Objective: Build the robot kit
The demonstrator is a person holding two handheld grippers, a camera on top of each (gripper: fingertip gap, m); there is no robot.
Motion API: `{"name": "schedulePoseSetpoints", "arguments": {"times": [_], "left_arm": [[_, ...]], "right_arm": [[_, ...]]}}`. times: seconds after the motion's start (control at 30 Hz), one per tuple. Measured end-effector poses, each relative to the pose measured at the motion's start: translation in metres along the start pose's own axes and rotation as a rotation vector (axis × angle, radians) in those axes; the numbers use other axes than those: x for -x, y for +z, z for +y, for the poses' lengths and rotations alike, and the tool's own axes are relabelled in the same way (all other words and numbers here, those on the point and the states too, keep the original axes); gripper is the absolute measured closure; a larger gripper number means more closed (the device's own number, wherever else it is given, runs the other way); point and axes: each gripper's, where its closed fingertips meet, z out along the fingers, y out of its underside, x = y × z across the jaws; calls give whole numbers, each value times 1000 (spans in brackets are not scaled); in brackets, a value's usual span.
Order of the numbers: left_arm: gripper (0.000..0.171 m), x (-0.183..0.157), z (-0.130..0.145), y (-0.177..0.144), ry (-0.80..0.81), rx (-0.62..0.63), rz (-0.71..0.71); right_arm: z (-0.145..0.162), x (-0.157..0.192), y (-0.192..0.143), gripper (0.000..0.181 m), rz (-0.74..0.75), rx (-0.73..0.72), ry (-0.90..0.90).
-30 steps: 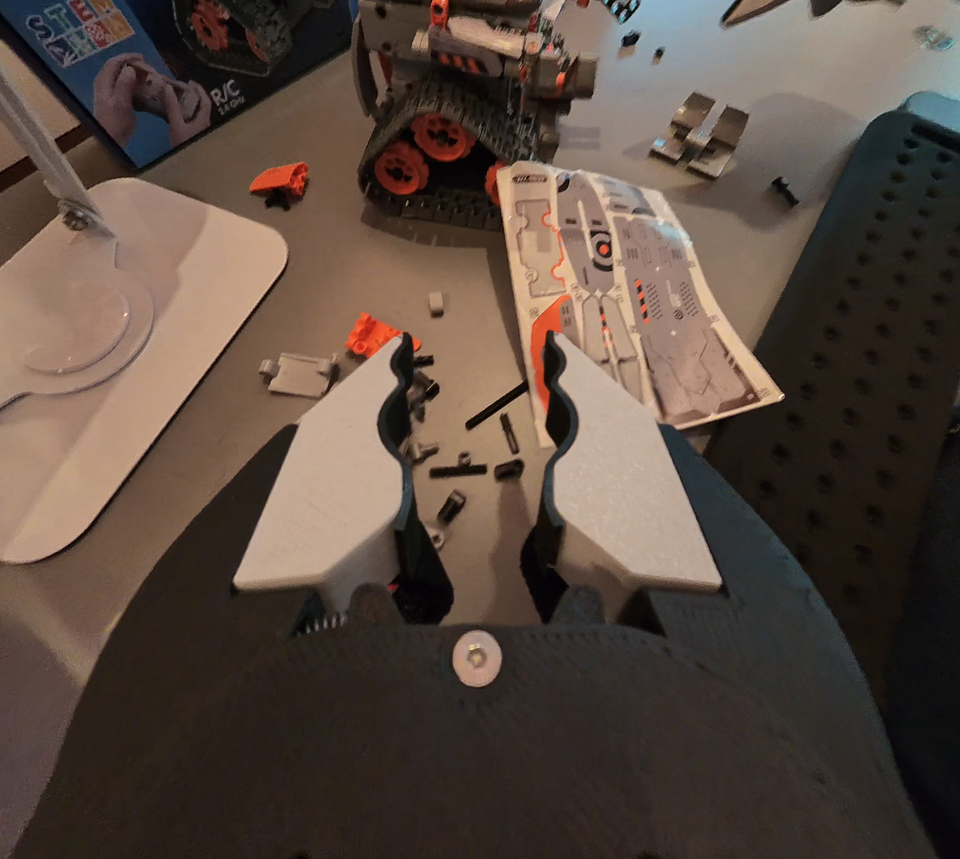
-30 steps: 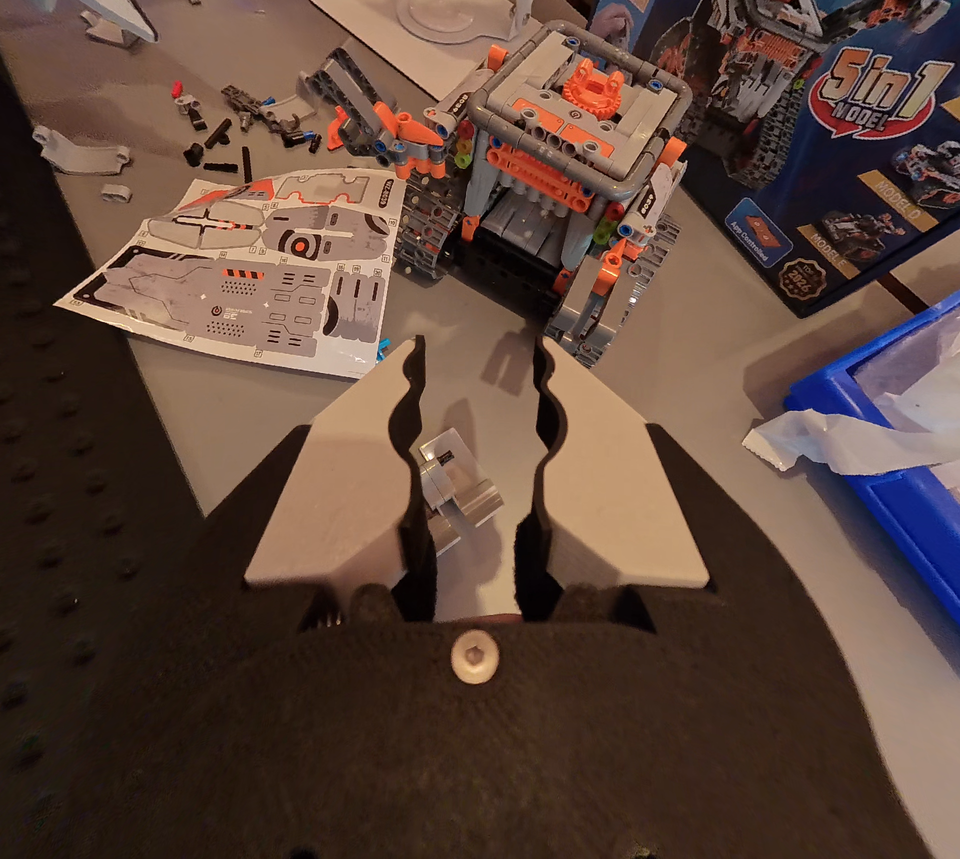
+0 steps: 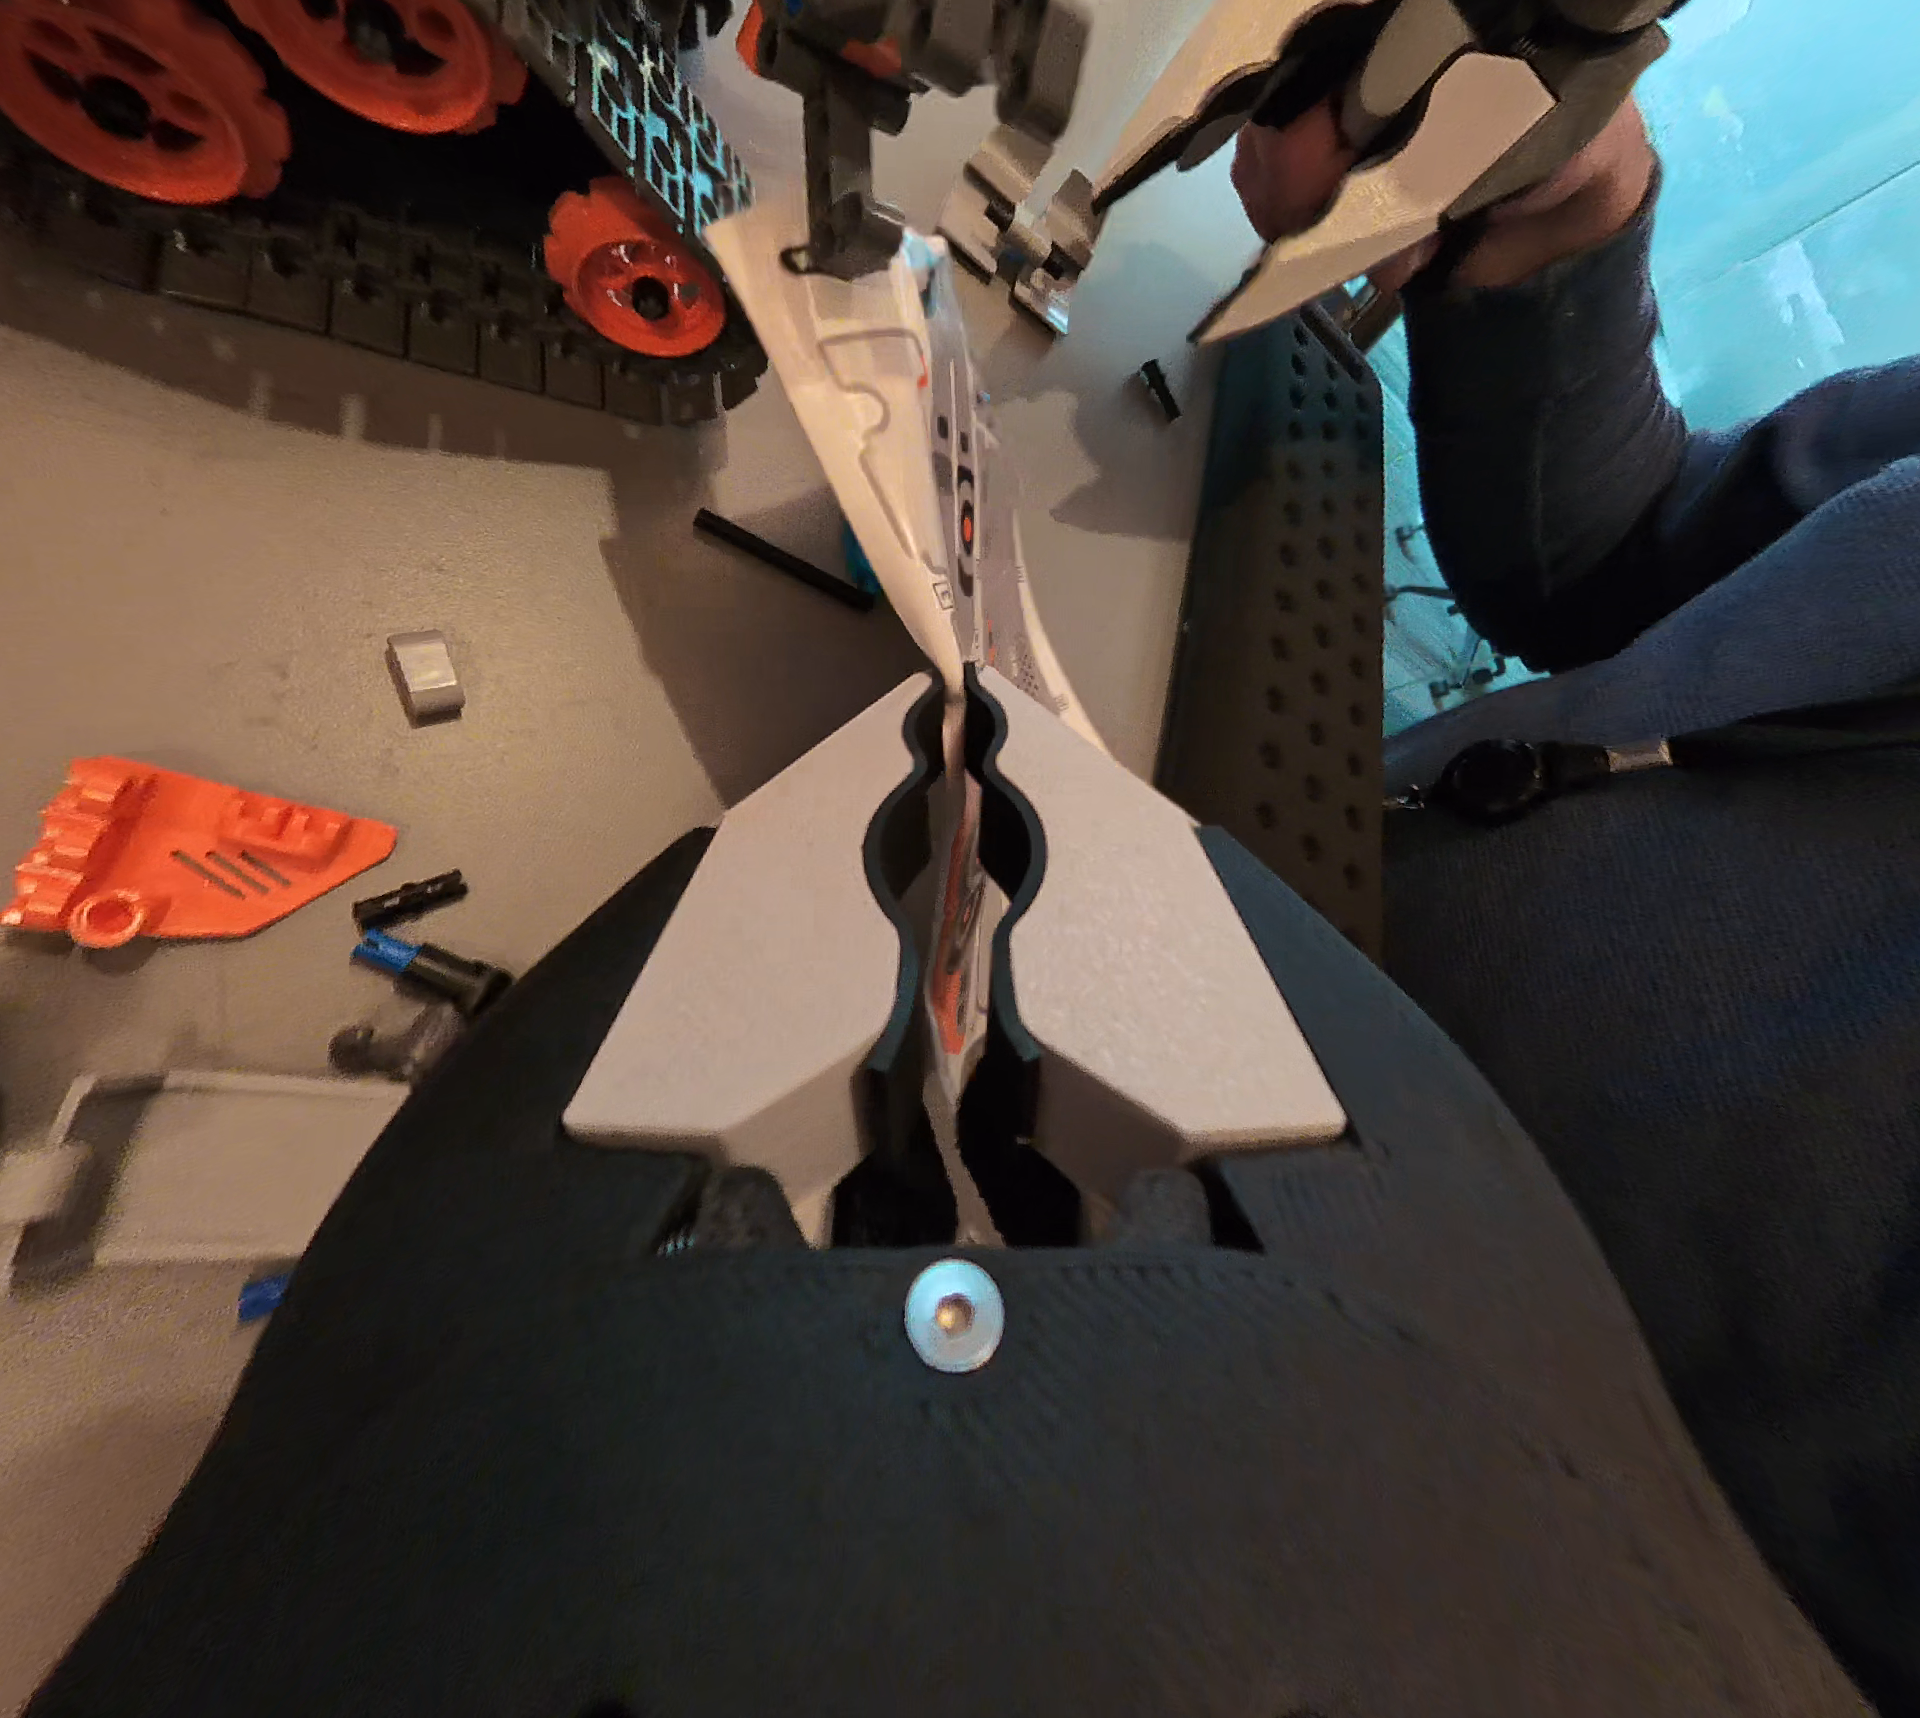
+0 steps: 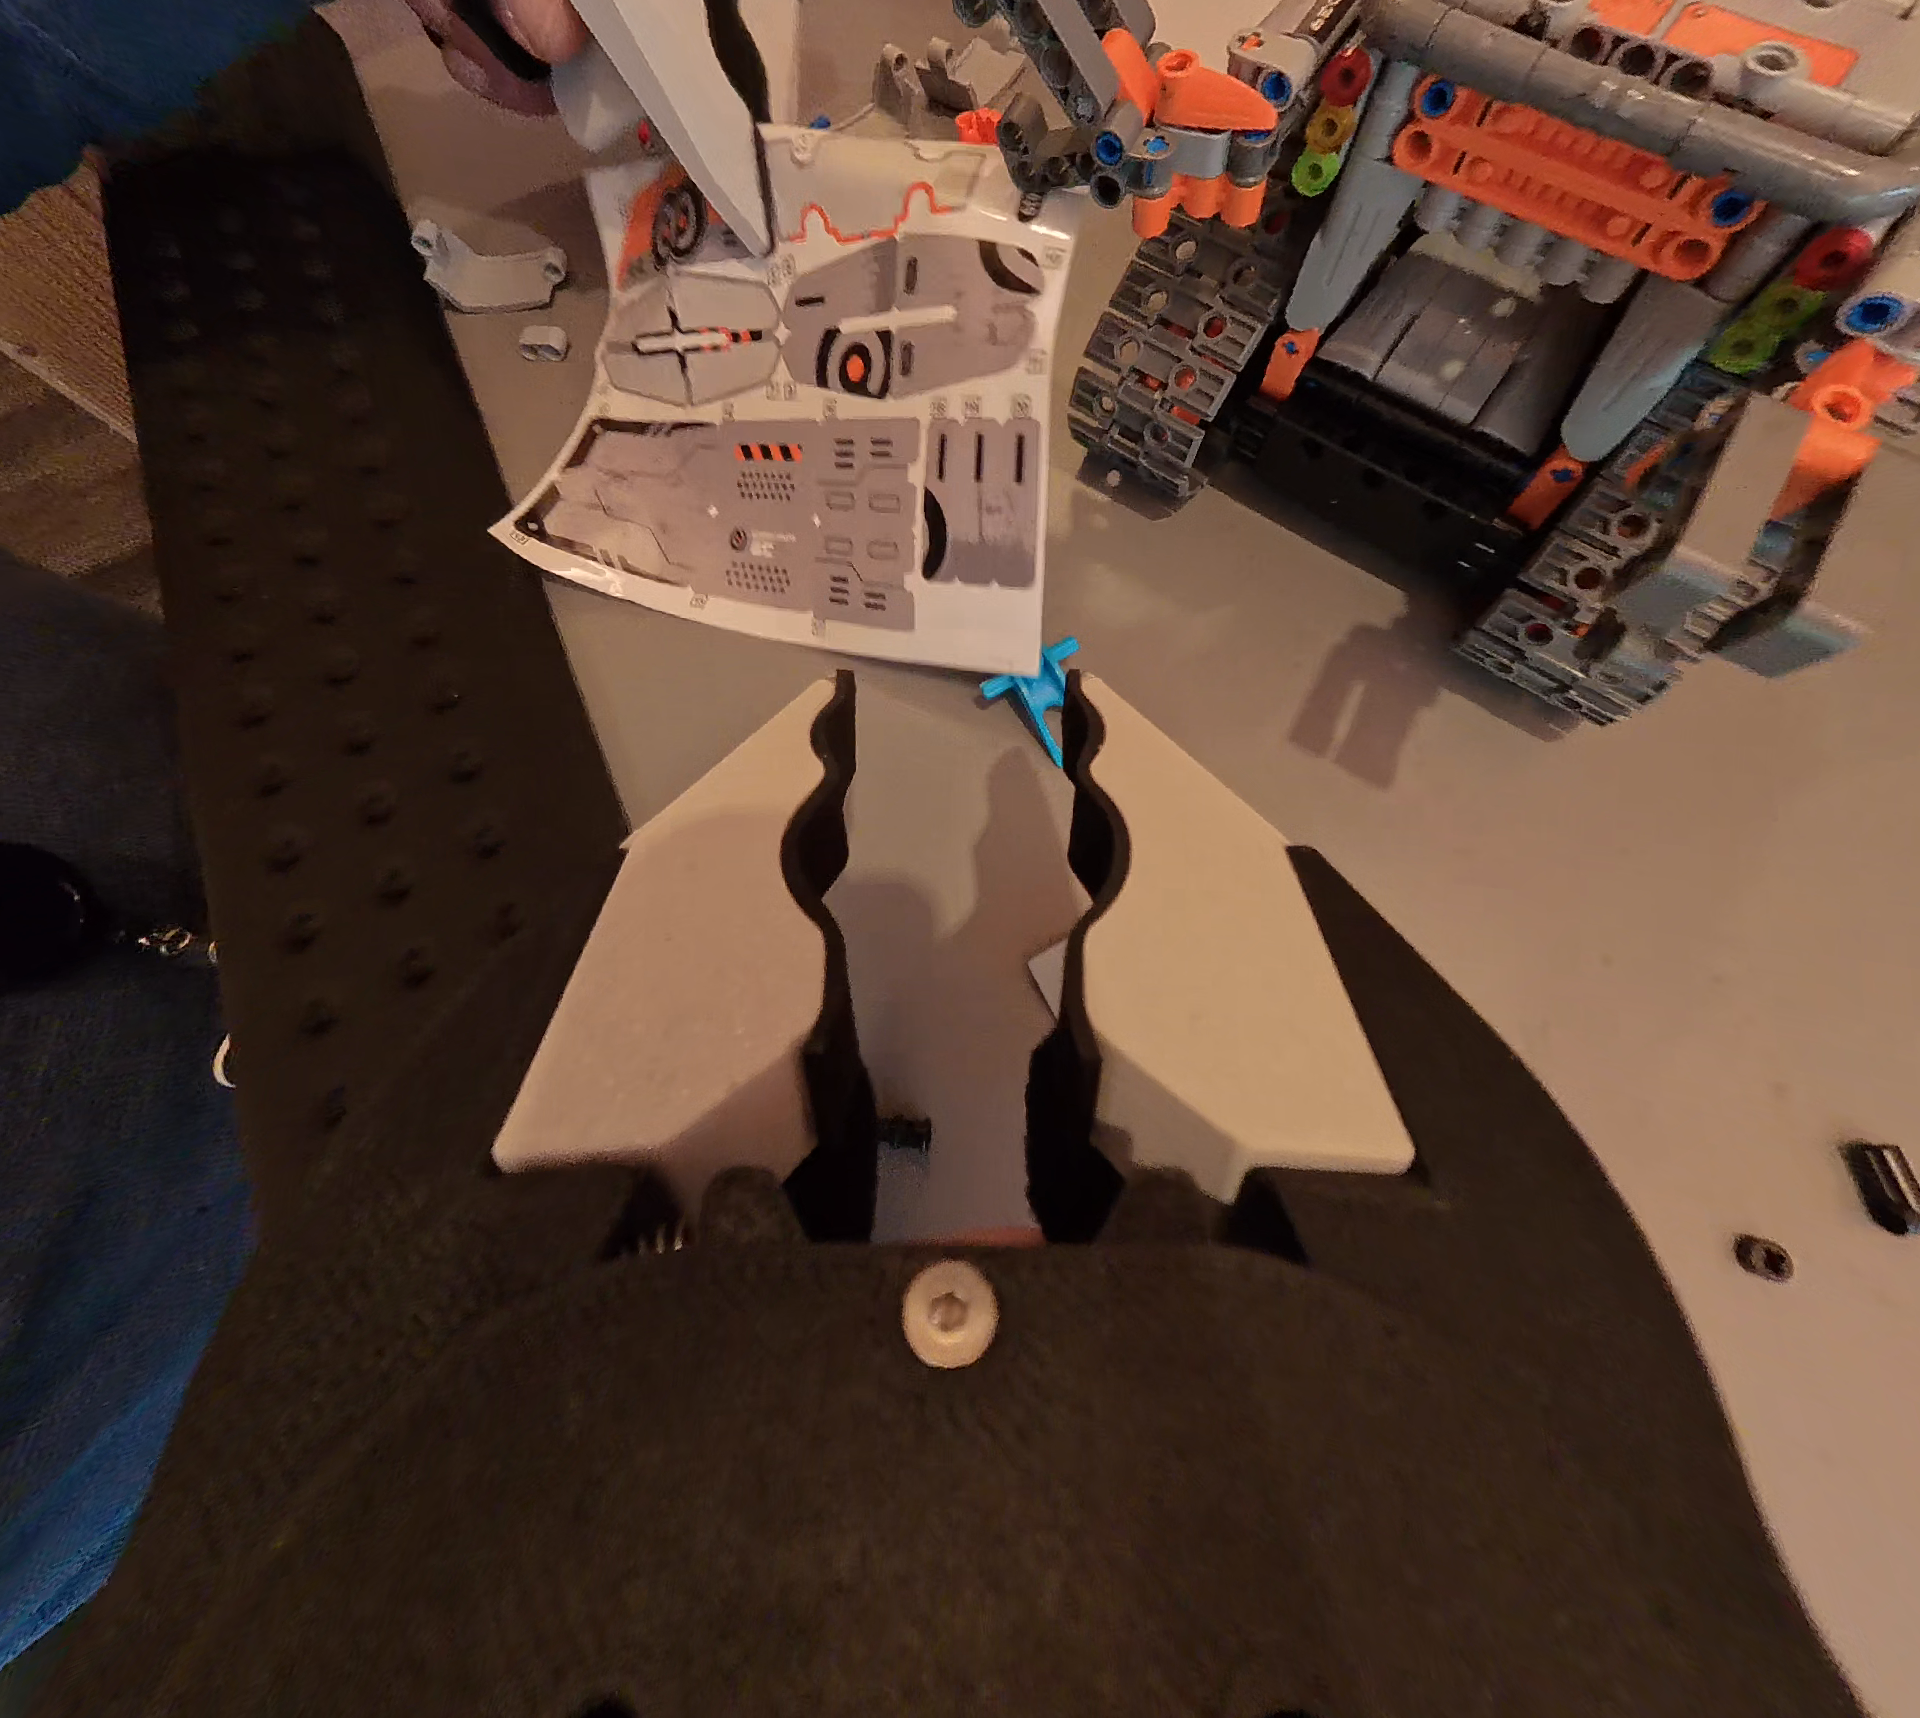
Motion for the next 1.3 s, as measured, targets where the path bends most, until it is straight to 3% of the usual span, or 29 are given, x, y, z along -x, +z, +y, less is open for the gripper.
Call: {"name": "schedulePoseSetpoints", "arguments": {"times": [0.33,0.5,0.7,0.93,1.0,1.07,1.17,1.3], "left_arm": [[171,-26,11,-73,168,147,-167],[171,-37,7,-95,182,98,-165],[171,-64,-8,-71,175,5,-8],[171,-85,-32,-37,82,-201,166],[171,-92,-35,-29,66,-246,218],[171,-94,-40,-24,48,-299,239],[171,-97,-50,-21,3,-404,287],[171,-93,-50,-17,-61,-449,323]], "right_arm": [[-16,18,-25,142,-45,-92,-83],[-26,24,-25,140,-66,-153,-72],[-39,35,-13,133,-107,-253,18],[-52,39,-11,132,-78,-336,75],[-51,43,-5,133,-158,-354,156],[-53,45,-2,143,-216,-382,225],[-57,49,-6,178,-322,-432,297],[-56,53,-15,181,-449,-466,368]]}}
